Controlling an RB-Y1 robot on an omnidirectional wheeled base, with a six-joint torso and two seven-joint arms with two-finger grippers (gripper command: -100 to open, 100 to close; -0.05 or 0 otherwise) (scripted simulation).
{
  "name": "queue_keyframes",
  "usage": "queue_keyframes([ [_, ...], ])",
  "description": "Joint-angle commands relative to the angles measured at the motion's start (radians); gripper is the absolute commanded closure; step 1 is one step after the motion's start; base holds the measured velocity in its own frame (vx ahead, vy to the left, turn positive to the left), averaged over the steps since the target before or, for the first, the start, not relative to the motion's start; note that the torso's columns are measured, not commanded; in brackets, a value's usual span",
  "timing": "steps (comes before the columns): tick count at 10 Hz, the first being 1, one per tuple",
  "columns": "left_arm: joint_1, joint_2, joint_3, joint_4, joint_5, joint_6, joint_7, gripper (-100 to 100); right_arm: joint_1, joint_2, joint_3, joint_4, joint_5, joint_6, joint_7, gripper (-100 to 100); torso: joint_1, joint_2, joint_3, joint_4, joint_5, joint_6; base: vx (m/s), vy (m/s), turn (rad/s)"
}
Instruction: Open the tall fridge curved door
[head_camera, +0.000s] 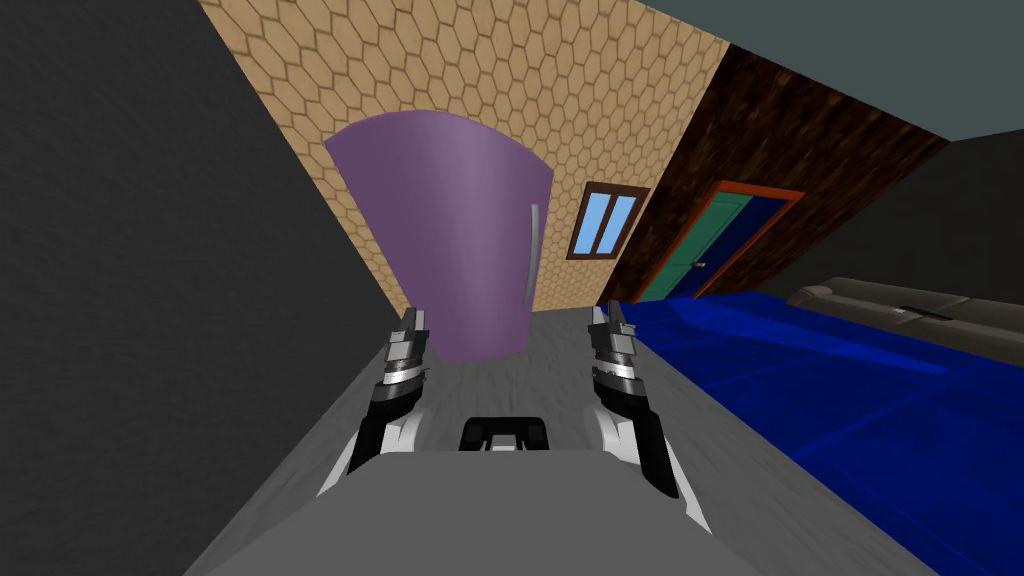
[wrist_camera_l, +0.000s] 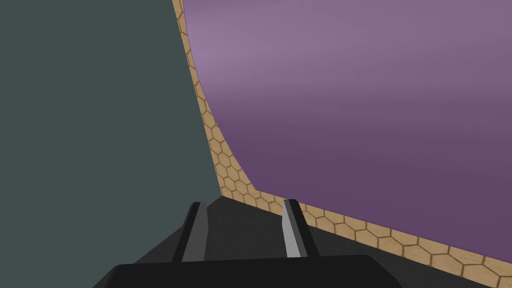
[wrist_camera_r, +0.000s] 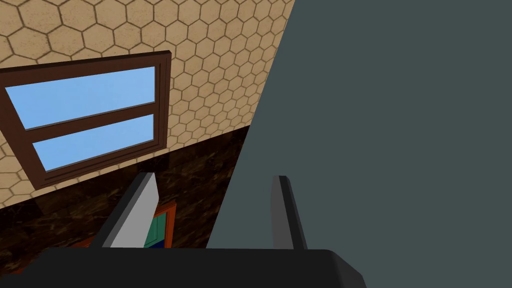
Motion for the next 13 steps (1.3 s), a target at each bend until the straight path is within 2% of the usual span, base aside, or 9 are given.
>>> queue_keyframes([
  [1,0.000,0.000,0.000,0.000,0.000,0.000,0.000,0,0.000,0.000,0.000,0.000,0.000,0.000,0.000,0,0.000,0.074,-0.147,0.074,0.000,0.000,0.000,0.000,0.000],
  [3,0.000,0.000,0.000,0.000,0.000,0.000,0.000,0,0.000,0.000,0.000,0.000,0.000,0.000,0.000,0,0.000,0.222,-0.443,0.221,0.000,0.000,0.000,0.000,0.000],
  [4,-0.002,0.049,0.000,-0.005,-0.005,0.013,0.001,-100,0.000,0.000,0.000,0.000,0.000,0.000,0.000,0,0.000,0.295,-0.590,0.295,0.000,0.000,0.030,-0.013,-0.029],
  [5,-0.004,0.076,-0.001,-0.009,-0.010,0.026,0.002,-100,0.000,0.000,0.000,0.000,0.000,0.000,0.000,0,0.000,0.328,-0.660,0.328,0.000,0.000,0.046,-0.026,-0.038],
  [8,-0.013,0.159,-0.002,-0.028,-0.033,0.085,0.006,-100,0.000,0.000,0.000,0.000,0.000,0.000,0.000,0,-0.001,0.340,-0.685,0.341,0.000,0.000,0.075,-0.054,-0.055],
  [13,-0.034,0.239,-0.005,-0.072,-0.084,0.217,0.015,-100,0.000,0.000,0.000,0.000,0.000,0.000,0.000,0,-0.001,0.342,-0.684,0.342,0.000,0.000,0.109,-0.065,-0.077],
])
